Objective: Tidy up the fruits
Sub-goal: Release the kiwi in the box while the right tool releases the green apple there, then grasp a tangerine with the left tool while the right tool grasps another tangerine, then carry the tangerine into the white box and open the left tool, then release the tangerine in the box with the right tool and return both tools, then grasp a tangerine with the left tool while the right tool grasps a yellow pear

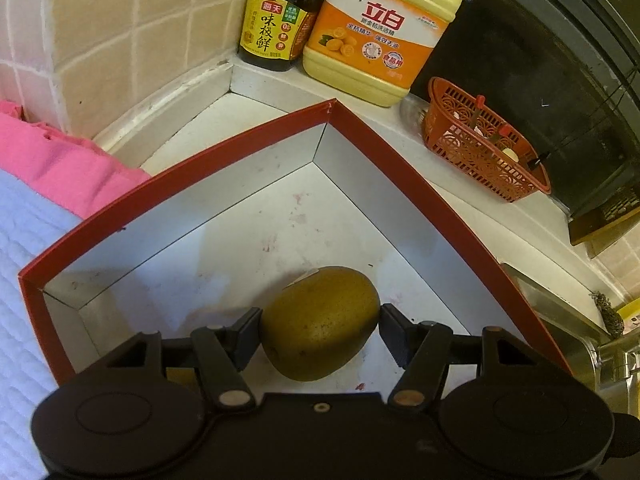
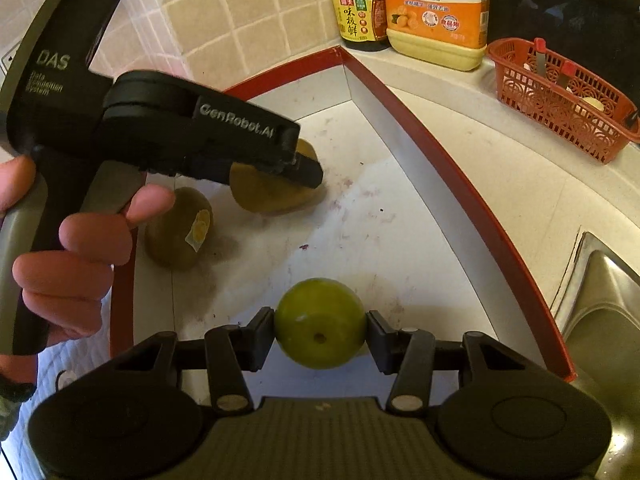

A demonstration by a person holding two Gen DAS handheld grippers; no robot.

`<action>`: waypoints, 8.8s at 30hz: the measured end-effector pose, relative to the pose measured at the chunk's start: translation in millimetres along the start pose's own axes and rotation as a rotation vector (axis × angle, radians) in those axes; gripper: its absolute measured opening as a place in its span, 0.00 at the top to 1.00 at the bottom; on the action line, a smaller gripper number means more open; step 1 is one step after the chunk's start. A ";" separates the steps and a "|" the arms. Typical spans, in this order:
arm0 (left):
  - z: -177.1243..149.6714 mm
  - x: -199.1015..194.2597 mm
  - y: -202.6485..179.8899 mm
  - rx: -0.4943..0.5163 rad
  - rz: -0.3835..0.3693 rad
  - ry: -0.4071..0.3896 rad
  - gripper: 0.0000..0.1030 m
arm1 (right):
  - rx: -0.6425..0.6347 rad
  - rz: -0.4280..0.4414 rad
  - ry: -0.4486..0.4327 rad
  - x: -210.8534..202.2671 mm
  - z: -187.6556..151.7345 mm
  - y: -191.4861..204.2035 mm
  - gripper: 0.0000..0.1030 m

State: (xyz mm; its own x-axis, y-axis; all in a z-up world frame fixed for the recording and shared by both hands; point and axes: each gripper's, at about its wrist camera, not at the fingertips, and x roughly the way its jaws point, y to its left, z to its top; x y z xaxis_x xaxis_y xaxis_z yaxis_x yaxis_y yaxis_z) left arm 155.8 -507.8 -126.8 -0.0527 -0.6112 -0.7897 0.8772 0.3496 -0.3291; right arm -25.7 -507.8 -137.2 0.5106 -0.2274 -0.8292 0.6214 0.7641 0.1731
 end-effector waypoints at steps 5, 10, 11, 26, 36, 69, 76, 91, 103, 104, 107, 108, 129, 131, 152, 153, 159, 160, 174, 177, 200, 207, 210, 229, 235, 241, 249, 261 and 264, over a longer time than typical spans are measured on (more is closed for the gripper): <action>-0.7 -13.1 -0.4 -0.009 -0.011 -0.043 0.24 | 0.011 0.014 -0.026 -8.5 2.4 -0.8 0.49; -1.0 -48.3 -2.2 0.000 -0.009 -0.119 0.24 | 0.010 -0.003 -0.079 -29.9 4.2 -3.1 0.46; -2.4 -56.4 -2.1 -0.002 -0.010 -0.135 0.24 | 0.017 -0.003 -0.088 -34.1 4.4 -4.3 0.46; -73.7 -190.8 26.4 -0.078 0.136 -0.335 0.23 | -0.028 0.126 -0.215 -81.9 11.8 40.3 0.28; -178.4 -332.2 103.1 -0.293 0.366 -0.511 0.22 | -0.055 0.214 -0.217 -76.1 25.0 106.2 0.23; -451.5 -349.5 185.9 -0.713 0.725 -0.237 0.21 | -0.604 0.415 0.107 34.9 -79.1 471.5 0.32; -444.2 -335.1 192.4 -0.693 0.715 -0.219 0.21 | -0.592 0.407 0.129 52.4 -77.0 481.0 0.34; -432.8 -326.5 180.1 -0.663 0.780 -0.162 0.57 | -0.595 0.453 0.135 41.6 -79.7 474.1 0.58; -402.2 -329.2 125.5 -0.571 0.654 -0.216 0.58 | -0.391 0.471 0.016 -27.9 -48.9 350.6 0.58; -391.5 -327.1 118.7 -0.546 0.627 -0.227 0.58 | -0.366 0.461 -0.002 -32.5 -43.5 336.8 0.58; -355.6 -318.7 99.7 -0.449 0.558 -0.255 0.58 | -0.282 0.410 -0.080 -47.6 -24.4 288.6 0.58; -342.7 -315.6 93.4 -0.413 0.537 -0.265 0.58 | -0.249 0.386 -0.113 -53.4 -17.0 270.1 0.58; -68.2 -173.4 2.0 0.058 0.172 -0.294 0.57 | 0.010 0.006 -0.274 -46.5 43.3 32.9 0.58; -51.6 -155.3 1.2 0.073 0.154 -0.269 0.57 | 0.027 0.007 -0.261 -35.9 45.3 25.8 0.58; 1.0 -11.0 30.8 0.016 0.109 -0.012 0.57 | 0.050 0.011 -0.049 35.8 50.1 4.9 0.57; 0.6 -8.9 31.5 0.014 0.111 -0.005 0.57 | 0.044 0.006 -0.046 37.4 50.5 5.9 0.57; 0.9 -3.1 35.4 -0.003 0.120 0.013 0.57 | 0.029 -0.002 -0.041 41.7 50.2 9.4 0.56; 1.0 -2.6 36.0 -0.007 0.119 0.014 0.57 | 0.029 -0.004 -0.045 41.0 50.6 9.8 0.55; -7.1 -54.5 21.4 0.019 0.123 -0.068 0.30 | 0.070 0.021 -0.110 -0.3 44.8 -2.3 0.42; -16.7 -78.0 18.7 0.011 0.123 -0.103 0.29 | 0.062 0.028 -0.127 -12.8 41.3 2.5 0.35; -158.6 -294.8 58.7 -0.215 0.212 -0.437 0.23 | -0.257 0.138 -0.174 -70.7 14.3 153.0 0.21; -232.6 -366.1 114.3 -0.413 0.359 -0.505 0.23 | -0.282 0.217 -0.164 -71.4 3.9 202.4 0.10; -266.1 -399.3 136.5 -0.501 0.407 -0.533 0.23 | -0.250 0.260 -0.171 -71.5 5.2 219.6 0.06; -359.4 -410.3 210.7 -0.562 0.519 -0.365 0.23 | -0.281 0.343 0.035 -20.0 -33.7 300.1 0.17; -347.7 -358.2 233.3 -0.479 0.522 -0.216 0.23 | -0.261 0.314 0.110 15.0 -55.9 312.1 0.17; -332.1 -325.6 243.2 -0.401 0.556 -0.121 0.23 | -0.309 0.262 0.067 30.5 -51.2 335.8 0.21; -328.8 -304.5 255.2 -0.415 0.569 -0.058 0.28 | -0.346 0.238 0.100 50.2 -53.8 349.1 0.42; -328.5 -315.5 238.1 -0.418 0.604 -0.091 0.55 | -0.374 0.294 0.085 34.0 -54.5 345.9 0.61; -325.9 -327.7 224.9 -0.424 0.606 -0.125 0.55 | -0.363 0.326 0.075 21.3 -53.6 339.3 0.69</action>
State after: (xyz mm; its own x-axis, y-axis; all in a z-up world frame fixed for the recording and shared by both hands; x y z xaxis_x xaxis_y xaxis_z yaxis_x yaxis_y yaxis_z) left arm 214.8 2.5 -110.7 0.4577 -0.2916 -0.8399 0.4748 0.8789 -0.0463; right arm 164.1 -221.0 -124.5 0.5915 0.0925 -0.8010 0.1823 0.9523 0.2446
